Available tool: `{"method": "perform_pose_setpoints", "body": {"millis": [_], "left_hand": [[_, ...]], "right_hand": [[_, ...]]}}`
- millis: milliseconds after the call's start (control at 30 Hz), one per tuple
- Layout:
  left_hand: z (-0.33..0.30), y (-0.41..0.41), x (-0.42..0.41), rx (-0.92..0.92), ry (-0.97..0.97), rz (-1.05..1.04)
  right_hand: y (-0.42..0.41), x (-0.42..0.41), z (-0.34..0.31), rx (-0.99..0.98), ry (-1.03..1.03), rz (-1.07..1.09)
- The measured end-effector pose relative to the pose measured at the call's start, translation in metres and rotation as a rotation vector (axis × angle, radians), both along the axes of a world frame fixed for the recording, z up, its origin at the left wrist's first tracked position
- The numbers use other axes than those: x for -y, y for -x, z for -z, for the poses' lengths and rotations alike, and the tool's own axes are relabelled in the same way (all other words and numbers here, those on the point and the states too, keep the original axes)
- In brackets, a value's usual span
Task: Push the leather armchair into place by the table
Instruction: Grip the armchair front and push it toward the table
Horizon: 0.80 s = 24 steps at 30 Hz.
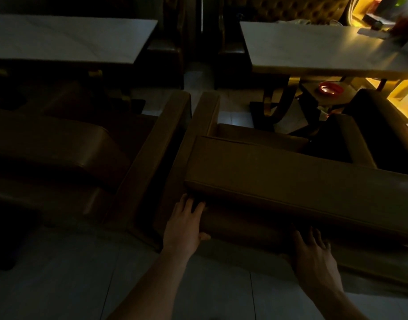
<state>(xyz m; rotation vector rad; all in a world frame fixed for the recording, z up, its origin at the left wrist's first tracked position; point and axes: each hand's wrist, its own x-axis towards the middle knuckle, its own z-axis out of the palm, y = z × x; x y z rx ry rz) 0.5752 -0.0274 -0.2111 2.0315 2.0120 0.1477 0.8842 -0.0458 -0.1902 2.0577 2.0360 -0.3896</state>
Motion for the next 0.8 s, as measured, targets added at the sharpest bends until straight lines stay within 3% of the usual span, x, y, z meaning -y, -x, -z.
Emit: {"method": "perform_pose_setpoints", "body": {"millis": [433, 800], "left_hand": [[-0.004, -0.004, -0.001, -0.029, -0.019, 0.013], [-0.008, -0.053, -0.014, -0.032, -0.004, 0.067]], "right_hand": [[-0.009, -0.007, 0.002, -0.131, 0.028, -0.005], [-0.063, -0.039, 0.002, -0.079, 0.001, 0.047]]}}
